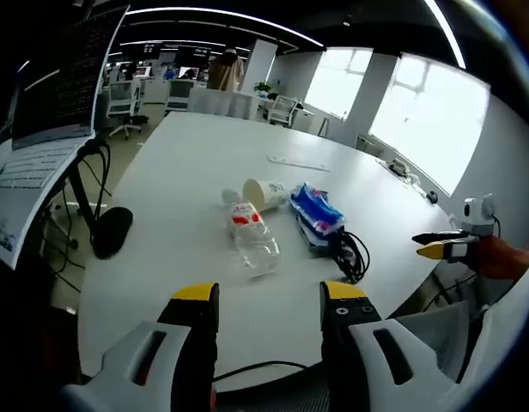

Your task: Arrange the tabletop items into an orderly group along one side of the table until the central work area is clear of visible clutter.

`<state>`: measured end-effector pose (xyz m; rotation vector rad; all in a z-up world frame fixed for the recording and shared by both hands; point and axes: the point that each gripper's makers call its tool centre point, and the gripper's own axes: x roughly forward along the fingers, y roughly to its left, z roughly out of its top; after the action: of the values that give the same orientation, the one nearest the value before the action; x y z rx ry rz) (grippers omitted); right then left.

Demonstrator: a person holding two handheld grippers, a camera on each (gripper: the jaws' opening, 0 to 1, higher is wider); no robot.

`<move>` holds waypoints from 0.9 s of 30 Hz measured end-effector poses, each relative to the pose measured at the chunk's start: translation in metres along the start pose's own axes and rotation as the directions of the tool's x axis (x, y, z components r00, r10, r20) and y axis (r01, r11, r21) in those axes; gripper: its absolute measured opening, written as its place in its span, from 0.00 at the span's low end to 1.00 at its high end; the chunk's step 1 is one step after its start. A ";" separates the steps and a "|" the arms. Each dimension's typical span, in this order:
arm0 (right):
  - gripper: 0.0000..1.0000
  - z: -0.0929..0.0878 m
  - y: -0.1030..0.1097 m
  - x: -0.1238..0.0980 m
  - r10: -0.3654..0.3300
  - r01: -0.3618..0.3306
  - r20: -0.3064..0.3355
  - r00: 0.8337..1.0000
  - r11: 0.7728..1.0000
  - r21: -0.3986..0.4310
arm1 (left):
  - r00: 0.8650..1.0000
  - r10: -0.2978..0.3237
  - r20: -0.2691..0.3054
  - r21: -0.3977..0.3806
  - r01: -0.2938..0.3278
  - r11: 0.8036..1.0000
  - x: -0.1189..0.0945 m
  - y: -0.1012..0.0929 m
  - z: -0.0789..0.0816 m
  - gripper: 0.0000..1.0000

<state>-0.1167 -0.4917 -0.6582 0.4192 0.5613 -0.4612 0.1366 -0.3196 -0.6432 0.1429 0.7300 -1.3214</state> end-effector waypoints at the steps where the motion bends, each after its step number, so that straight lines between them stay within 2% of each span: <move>1: 0.66 0.000 0.000 0.000 -0.002 0.002 0.000 1.000 1.000 0.002 | 1.000 -0.002 -0.001 -0.004 0.002 1.000 0.001 0.000 0.000 0.46; 5: 0.67 -0.002 -0.001 -0.001 -0.006 0.006 0.000 1.000 1.000 0.010 | 1.000 -0.006 0.002 -0.061 0.006 0.998 0.004 0.003 -0.001 0.45; 14: 0.67 -0.004 -0.002 -0.002 -0.006 0.006 -0.007 1.000 1.000 0.011 | 1.000 0.012 -0.010 -0.065 -0.013 0.998 0.010 0.013 -0.003 0.45; 27: 0.66 -0.005 0.000 0.002 0.007 -0.006 -0.014 1.000 1.000 0.011 | 0.999 0.022 -0.045 -0.120 -0.028 0.992 0.021 0.020 -0.010 0.45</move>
<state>-0.1172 -0.4894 -0.6631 0.4350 0.5711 -0.4556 0.1519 -0.3266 -0.6680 0.0834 0.8405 -1.2500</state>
